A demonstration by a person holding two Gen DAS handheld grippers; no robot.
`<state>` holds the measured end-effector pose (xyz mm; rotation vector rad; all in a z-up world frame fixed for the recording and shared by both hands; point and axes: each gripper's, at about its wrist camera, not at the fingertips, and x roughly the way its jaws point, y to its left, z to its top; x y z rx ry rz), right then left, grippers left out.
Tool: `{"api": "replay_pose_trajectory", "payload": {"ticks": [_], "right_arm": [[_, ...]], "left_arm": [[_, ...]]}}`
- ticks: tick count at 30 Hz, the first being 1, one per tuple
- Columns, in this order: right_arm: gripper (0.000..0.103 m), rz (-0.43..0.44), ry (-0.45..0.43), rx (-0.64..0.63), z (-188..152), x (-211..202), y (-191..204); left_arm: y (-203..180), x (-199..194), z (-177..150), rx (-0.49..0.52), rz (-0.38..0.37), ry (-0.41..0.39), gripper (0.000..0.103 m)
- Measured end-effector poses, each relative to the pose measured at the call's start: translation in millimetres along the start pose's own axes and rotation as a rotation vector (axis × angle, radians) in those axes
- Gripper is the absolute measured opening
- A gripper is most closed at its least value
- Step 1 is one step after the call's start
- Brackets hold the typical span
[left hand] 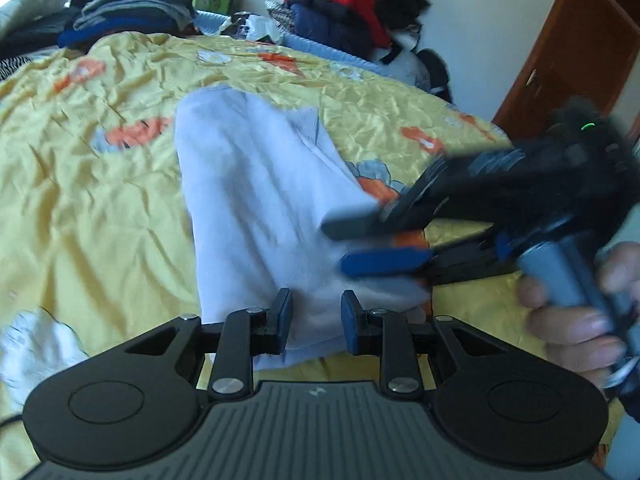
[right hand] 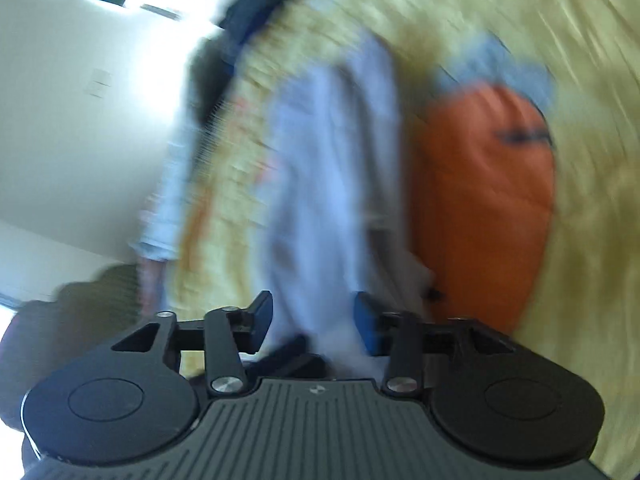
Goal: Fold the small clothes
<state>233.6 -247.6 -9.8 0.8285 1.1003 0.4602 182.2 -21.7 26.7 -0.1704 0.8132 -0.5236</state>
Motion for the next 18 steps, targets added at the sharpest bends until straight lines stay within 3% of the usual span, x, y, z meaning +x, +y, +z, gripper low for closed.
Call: {"api": "replay_pose_trajectory", "payload": {"ticks": [1, 2, 6, 7, 8, 9, 10, 11, 12, 14, 18], "right_arm": [[0.009, -0.008, -0.016, 0.002, -3, 1, -6], [0.002, -0.028, -0.024, -0.007, -4, 1, -10], [0.003, -0.002, -0.043, 0.059, -12, -10, -17], [0.015, -0.008, -0.06, 0.056, -16, -18, -13], [0.032, -0.007, -0.085, 0.024, -22, -27, -5], [0.042, -0.029, -0.117, -0.033, -32, -38, 6], [0.062, -0.059, -0.15, -0.098, -42, -48, 17], [0.073, -0.101, -0.199, -0.182, -54, -58, 28], [0.074, -0.134, -0.238, -0.243, -66, -66, 35], [0.072, -0.203, -0.254, -0.295, -87, -73, 37], [0.073, -0.44, -0.27, -0.356, -123, -64, 27]], "left_arm": [[4, 1, -1, -0.035, -0.011, -0.005, 0.023], [8, 1, -1, -0.056, -0.01, -0.006, 0.016], [7, -2, -3, -0.058, -0.001, -0.02, 0.012], [3, -8, -1, -0.054, 0.013, -0.017, 0.012], [-1, -17, 0, -0.056, 0.015, -0.02, 0.018], [-5, -28, 0, -0.057, 0.013, -0.032, 0.033], [-10, -39, -1, -0.054, 0.017, -0.051, 0.047], [-15, -48, -2, -0.044, 0.042, -0.084, 0.086], [-22, -59, -8, -0.031, 0.091, -0.129, 0.103], [-37, -68, -26, 0.008, 0.188, -0.18, 0.103], [-51, -48, -60, 0.037, 0.282, -0.104, 0.103]]}}
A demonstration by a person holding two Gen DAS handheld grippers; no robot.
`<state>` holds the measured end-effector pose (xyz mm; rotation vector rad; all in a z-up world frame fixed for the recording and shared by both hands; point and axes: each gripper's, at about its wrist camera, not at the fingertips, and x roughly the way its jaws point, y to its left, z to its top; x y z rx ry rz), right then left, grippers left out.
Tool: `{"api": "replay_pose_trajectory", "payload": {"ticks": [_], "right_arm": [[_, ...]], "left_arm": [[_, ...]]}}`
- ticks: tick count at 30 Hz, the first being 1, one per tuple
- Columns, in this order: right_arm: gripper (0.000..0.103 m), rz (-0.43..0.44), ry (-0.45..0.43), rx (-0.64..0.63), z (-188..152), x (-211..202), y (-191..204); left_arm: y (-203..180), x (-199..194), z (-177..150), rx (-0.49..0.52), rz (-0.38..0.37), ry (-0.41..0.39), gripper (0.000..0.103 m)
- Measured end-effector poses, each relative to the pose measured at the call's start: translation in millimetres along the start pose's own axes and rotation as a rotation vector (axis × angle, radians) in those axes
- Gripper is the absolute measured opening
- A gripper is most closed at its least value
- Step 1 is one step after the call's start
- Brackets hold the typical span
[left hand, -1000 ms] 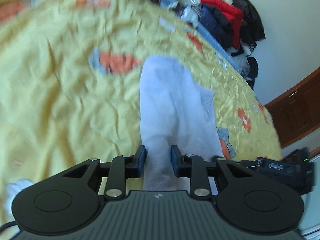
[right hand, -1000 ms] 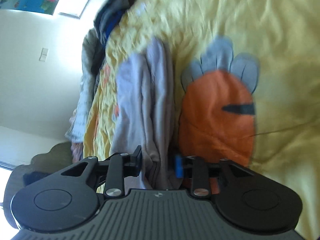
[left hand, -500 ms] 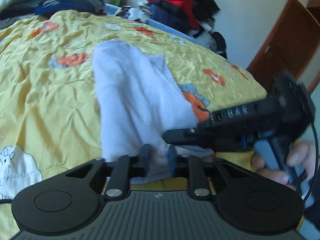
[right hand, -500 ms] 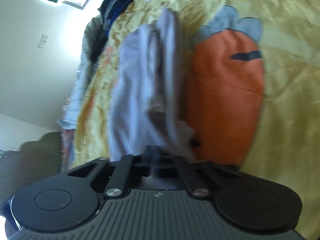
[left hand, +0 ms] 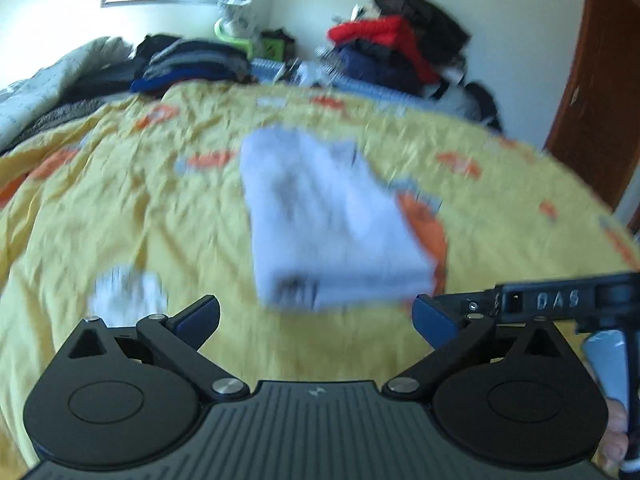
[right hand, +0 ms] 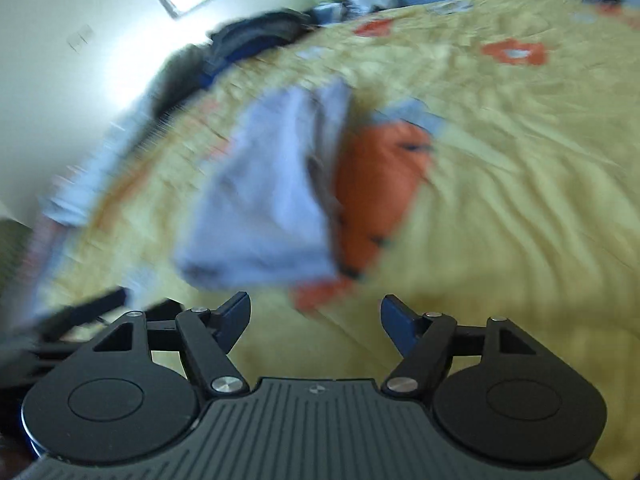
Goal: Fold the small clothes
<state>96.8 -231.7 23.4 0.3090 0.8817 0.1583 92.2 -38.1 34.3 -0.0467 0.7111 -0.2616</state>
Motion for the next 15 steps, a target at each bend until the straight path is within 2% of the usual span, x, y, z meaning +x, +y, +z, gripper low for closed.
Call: {"api": "replay_pose_trajectory", "payload": {"ticks": [1, 2, 4, 7, 12, 15], "right_arm": [[0.072, -0.043, -0.044, -0.047, -7, 2, 9], [0.077, -0.084, -0.077, -0.09, -14, 1, 14], [0.08, -0.169, -0.093, -0.135, -23, 7, 23], [0.088, -0.17, -0.114, -0.121, -25, 9, 19], [0.099, -0.182, -0.111, -0.112, -25, 16, 21], [0.101, -0.192, -0.171, -0.168, -37, 22, 29]], "left_arm": [[0, 7, -7, 0.003, 0.031, 0.03, 0.103], [2, 12, -13, 0.003, 0.061, 0.05, 0.103], [9, 20, -22, 0.005, 0.104, 0.064, 0.103], [14, 22, -26, 0.054, 0.141, 0.042, 0.103], [16, 23, -27, 0.048, 0.141, 0.026, 0.103], [16, 23, -30, 0.037, 0.158, -0.002, 0.103]]}}
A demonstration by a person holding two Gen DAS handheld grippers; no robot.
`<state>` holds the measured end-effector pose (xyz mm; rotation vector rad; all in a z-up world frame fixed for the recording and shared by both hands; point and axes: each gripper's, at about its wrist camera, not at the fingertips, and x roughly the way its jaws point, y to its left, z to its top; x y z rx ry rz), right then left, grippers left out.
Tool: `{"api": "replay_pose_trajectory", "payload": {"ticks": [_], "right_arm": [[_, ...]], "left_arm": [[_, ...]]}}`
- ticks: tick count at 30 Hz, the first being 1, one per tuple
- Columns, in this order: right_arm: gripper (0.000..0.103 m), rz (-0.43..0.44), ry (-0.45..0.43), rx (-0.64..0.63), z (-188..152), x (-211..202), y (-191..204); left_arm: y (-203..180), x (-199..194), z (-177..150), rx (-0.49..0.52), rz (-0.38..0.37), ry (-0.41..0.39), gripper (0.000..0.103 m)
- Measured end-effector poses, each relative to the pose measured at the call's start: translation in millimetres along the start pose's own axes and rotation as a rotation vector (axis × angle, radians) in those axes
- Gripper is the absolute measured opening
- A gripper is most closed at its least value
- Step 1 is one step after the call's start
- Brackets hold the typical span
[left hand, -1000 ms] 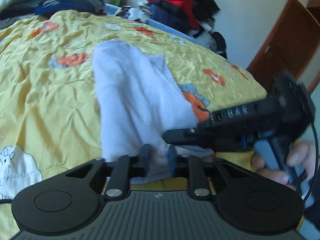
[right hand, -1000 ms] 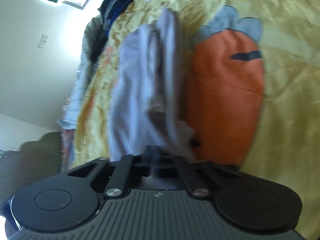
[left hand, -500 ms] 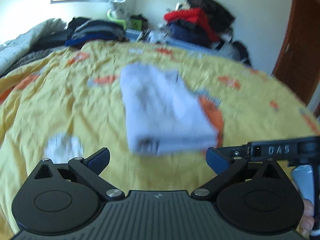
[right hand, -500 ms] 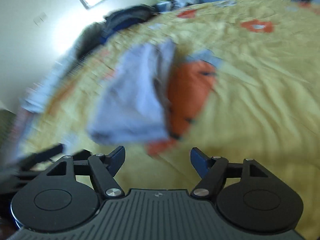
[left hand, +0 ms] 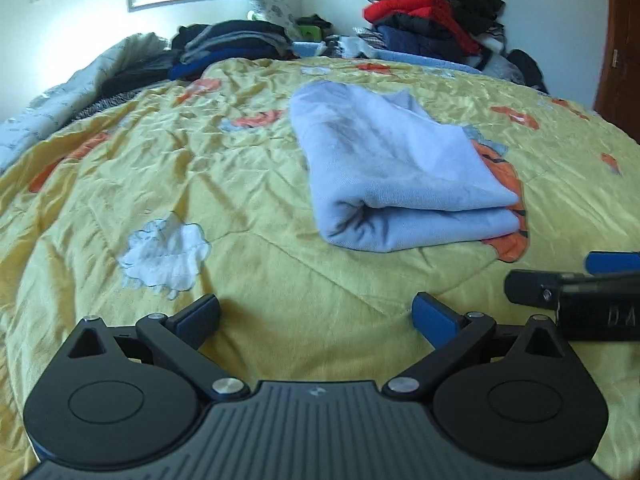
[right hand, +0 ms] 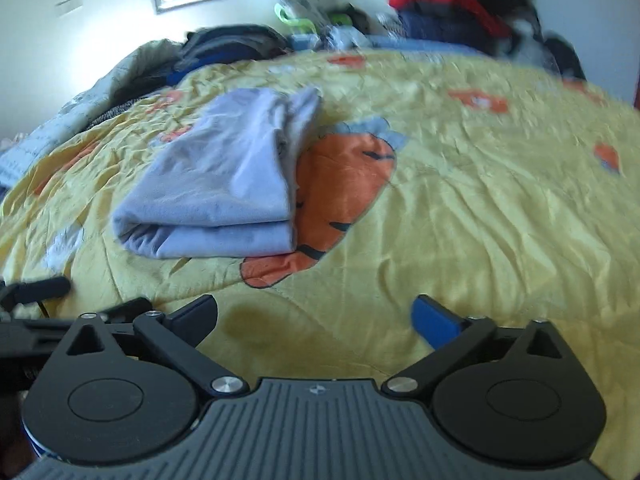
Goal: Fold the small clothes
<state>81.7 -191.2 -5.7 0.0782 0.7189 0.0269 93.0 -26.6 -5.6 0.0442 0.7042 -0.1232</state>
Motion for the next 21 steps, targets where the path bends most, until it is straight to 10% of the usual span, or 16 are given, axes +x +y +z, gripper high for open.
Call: {"api": "replay_pose_trajectory", "payload": {"ticks": [21], "right_arm": [[0.101, -0.022, -0.026, -0.027, -6.6, -3.4, 4.0]], "left_arm": [[0.6, -0.5, -1.5, 0.0, -0.002, -0.018, 0.103]]}}
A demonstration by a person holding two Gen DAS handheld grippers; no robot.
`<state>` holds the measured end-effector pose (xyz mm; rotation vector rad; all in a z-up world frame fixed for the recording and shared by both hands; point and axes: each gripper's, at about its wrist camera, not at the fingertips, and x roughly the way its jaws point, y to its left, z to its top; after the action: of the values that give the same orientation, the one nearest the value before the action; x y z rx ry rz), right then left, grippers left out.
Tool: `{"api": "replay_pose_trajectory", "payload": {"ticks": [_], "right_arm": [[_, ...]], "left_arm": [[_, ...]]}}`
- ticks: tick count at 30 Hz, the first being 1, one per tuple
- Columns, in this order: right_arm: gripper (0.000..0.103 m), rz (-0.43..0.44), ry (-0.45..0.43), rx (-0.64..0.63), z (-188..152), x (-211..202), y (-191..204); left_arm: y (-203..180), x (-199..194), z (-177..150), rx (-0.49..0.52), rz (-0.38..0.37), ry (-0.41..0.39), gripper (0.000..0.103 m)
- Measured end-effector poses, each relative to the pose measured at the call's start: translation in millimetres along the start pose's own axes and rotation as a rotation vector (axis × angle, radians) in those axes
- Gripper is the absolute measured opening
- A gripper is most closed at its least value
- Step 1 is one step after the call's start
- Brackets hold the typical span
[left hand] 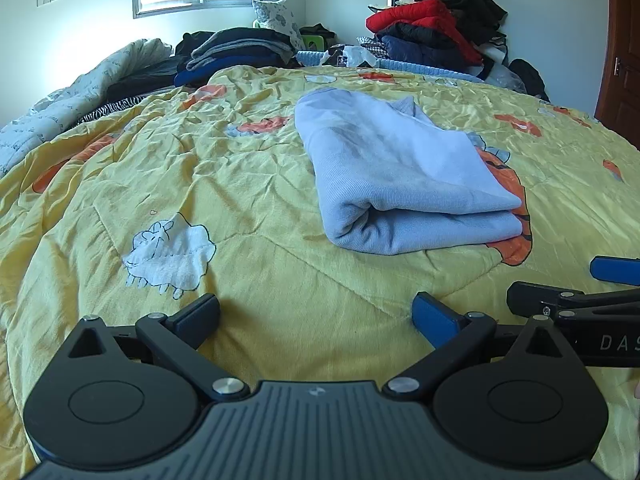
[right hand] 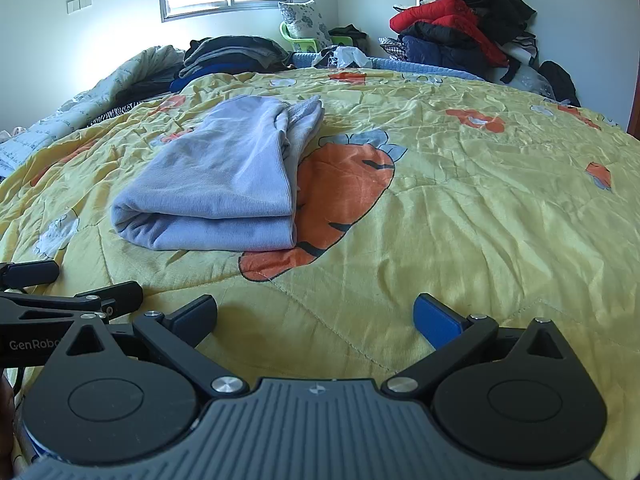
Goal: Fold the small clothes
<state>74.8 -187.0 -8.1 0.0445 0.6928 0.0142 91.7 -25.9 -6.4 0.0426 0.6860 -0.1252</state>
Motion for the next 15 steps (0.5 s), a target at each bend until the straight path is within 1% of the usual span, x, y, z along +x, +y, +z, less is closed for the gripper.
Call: {"api": "replay_pose_trajectory", "payload": {"ticks": [15], "right_arm": [[0.101, -0.009, -0.001, 0.001, 0.0, 0.5, 0.5]], "left_arm": [[-0.3, -0.7, -0.2, -0.003, 0.004, -0.002, 0.103]]}}
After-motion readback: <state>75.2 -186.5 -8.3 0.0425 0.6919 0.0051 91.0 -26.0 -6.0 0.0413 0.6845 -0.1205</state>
